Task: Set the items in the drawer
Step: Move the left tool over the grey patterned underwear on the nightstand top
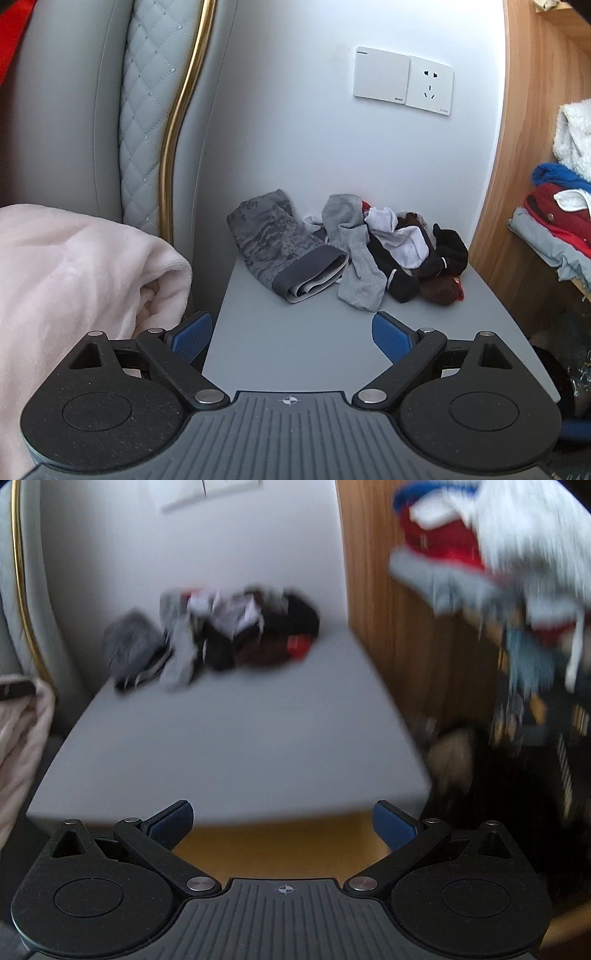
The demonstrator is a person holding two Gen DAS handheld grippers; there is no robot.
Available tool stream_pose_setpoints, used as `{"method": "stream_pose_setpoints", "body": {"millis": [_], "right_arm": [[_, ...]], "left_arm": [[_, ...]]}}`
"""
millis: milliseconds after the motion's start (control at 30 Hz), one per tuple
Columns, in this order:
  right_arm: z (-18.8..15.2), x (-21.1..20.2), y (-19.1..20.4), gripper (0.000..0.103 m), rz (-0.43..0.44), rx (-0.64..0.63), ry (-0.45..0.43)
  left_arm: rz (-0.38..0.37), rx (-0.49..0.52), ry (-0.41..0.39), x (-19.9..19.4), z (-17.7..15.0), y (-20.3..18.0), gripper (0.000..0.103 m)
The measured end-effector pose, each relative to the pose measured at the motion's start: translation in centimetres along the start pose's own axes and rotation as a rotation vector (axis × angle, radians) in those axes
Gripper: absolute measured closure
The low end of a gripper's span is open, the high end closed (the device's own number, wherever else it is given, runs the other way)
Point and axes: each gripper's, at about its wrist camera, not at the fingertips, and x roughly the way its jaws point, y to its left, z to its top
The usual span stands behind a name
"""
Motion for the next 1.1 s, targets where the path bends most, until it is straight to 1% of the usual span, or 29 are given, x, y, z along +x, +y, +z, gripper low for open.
{"method": "stream_pose_setpoints", "body": {"millis": [133,200,267,333,500,600,700,833,900,1000,1033,1100], "right_arm": [[-1.5,0.2,1.2,0.000,-0.031,-0.074,0.059],[-2.1,0.3,1.7,0.000,-0.030,-0.104,0.091],[-2.8,0.3,1.8,0.000,-0.034,-0.129,0.141],[-3.4,0.7,1.8,0.000,-0.041,-0.131,0.193],[-4.4,1.6,1.5,0.000,-0.071,-0.111,0.292],[-5.0,2.2,1.8,0.000,-0.078,-0.124,0.327],[-5.2,2.5,2.3,0.000,-0.089,-0.155,0.339],[-5.5,3.0,2.5,0.000,-0.096,-0.178,0.365],[-5.8,3.2,2.7,0.000,-0.102,-0.192,0.374],[-6.3,3.4,2.8,0.000,-0.106,-0.211,0.393],[-6.4,3.5,2.9,0.000,-0.105,-0.221,0.400],[-6.6,3.9,2.8,0.000,-0.111,-0.231,0.410]], "left_arm": [[-0.016,0.011,-0.001,0.3,0.4,-0.2,0.008],[-0.023,0.011,0.001,0.8,0.5,-0.2,0.008],[-0.034,-0.006,0.006,1.4,0.7,-0.2,0.008],[-0.040,-0.026,0.019,2.3,0.8,-0.1,0.008],[-0.044,-0.061,0.052,4.9,0.9,-0.3,0.009],[-0.053,-0.069,0.067,6.5,1.1,-0.5,0.013],[-0.069,-0.067,0.074,8.1,1.5,-0.8,0.017],[-0.087,-0.070,0.062,10.9,2.5,-1.3,0.019],[-0.073,-0.112,0.064,12.7,3.2,-0.9,0.020],[-0.031,-0.224,0.083,16.0,4.5,0.4,0.021],[-0.014,-0.241,0.086,17.0,4.9,0.8,0.021],[0.027,-0.235,0.092,18.9,5.7,1.1,0.020]]}}
